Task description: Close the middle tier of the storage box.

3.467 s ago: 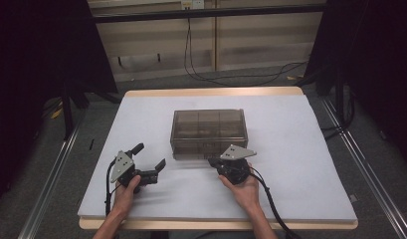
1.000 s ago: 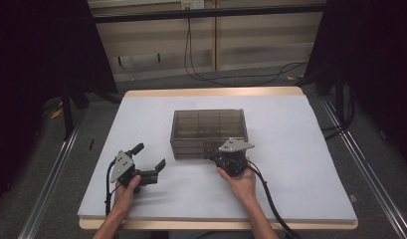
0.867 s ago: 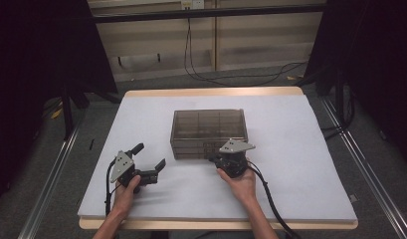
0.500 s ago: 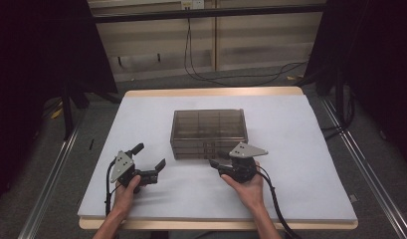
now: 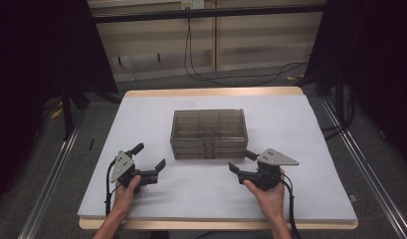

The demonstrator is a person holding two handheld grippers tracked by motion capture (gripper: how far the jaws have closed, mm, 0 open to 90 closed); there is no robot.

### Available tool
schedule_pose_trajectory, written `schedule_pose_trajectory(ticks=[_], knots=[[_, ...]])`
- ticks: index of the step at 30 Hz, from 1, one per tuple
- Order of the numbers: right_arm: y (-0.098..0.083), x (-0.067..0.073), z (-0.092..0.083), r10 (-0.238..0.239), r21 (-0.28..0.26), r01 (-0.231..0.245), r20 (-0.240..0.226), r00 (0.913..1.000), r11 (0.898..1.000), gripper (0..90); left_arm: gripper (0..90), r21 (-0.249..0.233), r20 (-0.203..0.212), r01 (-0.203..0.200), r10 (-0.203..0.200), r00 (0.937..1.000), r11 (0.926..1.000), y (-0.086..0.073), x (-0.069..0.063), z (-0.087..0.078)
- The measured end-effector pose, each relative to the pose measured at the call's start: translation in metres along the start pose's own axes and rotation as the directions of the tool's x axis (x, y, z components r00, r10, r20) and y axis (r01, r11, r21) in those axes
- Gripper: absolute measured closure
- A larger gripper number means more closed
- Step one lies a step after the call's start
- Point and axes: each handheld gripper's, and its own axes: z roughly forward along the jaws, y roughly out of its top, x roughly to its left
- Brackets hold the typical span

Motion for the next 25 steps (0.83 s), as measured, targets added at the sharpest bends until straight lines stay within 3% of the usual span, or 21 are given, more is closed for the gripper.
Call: schedule_pose_trajectory(ticks=[7,13,16,22,25], knots=[[-0.010,-0.020,-0.023,0.043,-0.013,-0.042,0.076,0.9962,0.999,20.3,0.8,0.004,0.000,-0.004,0.004,1.0000,1.0000,0.000,0.000,0.000],[-0.017,-0.035,-0.042,0.081,-0.036,-0.077,0.136,0.9874,0.996,19.7,0.8,0.003,0.000,-0.001,0.001,1.0000,1.0000,0.000,0.000,0.000],[-0.022,-0.043,-0.050,0.075,-0.031,-0.070,0.196,0.9776,0.997,19.5,0.8,0.002,0.001,0.001,-0.001,1.0000,1.0000,0.000,0.000,0.000],[-0.034,-0.054,-0.057,0.097,-0.038,-0.090,0.257,0.9615,0.995,19.5,0.8,0.002,0.001,-0.001,0.001,1.0000,1.0000,0.000,0.000,0.000],[-0.039,-0.057,-0.059,0.133,-0.060,-0.121,0.264,0.9553,0.991,17.9,0.8,0.004,0.003,-0.002,0.002,1.0000,1.0000,0.000,0.001,0.000]])
